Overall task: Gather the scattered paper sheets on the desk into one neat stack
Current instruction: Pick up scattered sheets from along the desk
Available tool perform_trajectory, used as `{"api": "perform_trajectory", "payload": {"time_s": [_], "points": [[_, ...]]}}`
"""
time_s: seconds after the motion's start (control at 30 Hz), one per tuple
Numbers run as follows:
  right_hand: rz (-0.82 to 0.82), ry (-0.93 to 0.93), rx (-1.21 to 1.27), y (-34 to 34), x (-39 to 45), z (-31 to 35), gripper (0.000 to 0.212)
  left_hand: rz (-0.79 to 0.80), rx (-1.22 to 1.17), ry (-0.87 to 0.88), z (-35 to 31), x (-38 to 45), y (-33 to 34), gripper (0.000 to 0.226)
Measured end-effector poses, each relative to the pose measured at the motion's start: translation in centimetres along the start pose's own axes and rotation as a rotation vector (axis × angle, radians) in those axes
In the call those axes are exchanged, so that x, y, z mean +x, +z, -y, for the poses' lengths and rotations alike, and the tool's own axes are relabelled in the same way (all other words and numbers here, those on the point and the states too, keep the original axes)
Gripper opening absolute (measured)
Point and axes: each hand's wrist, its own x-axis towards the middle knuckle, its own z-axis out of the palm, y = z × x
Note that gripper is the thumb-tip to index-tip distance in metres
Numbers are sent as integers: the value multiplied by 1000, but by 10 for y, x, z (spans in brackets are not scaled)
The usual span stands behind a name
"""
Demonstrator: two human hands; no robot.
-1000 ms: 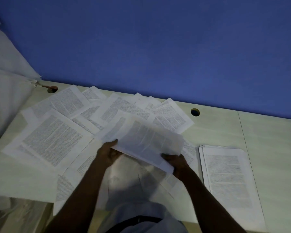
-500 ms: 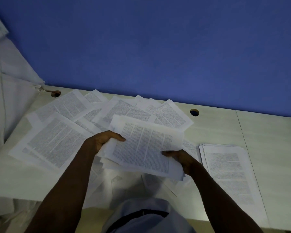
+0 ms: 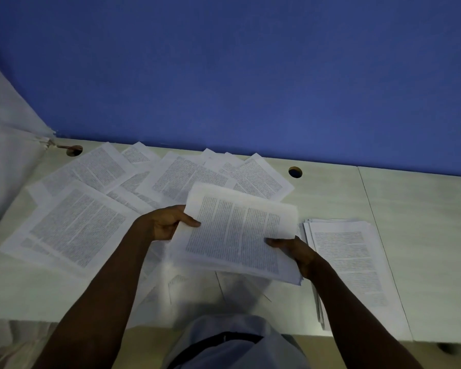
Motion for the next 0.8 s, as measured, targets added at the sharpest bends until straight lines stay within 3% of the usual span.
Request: {"api": "perform_trajectory", "payload": {"time_s": [0.17,0.33,0.43,0.63,0.8], "points": [[4,-107,152,-12,-13,-9,32,-57,61,25,-2,14,42,41],[-179,-149,372,-66,-52,-38,37,45,-154,-30,6,43,98,45],[-292,-189,610,-94,-79,-60,35,-11,-173,-2,15,80,173,48],[-716,-117,743,-145,-121,-101,43,-208,-50,86,49,151,324,26],[-1035,21,649,-174,-154,-136,24,-394,259,65,77,186,361,20]]}}
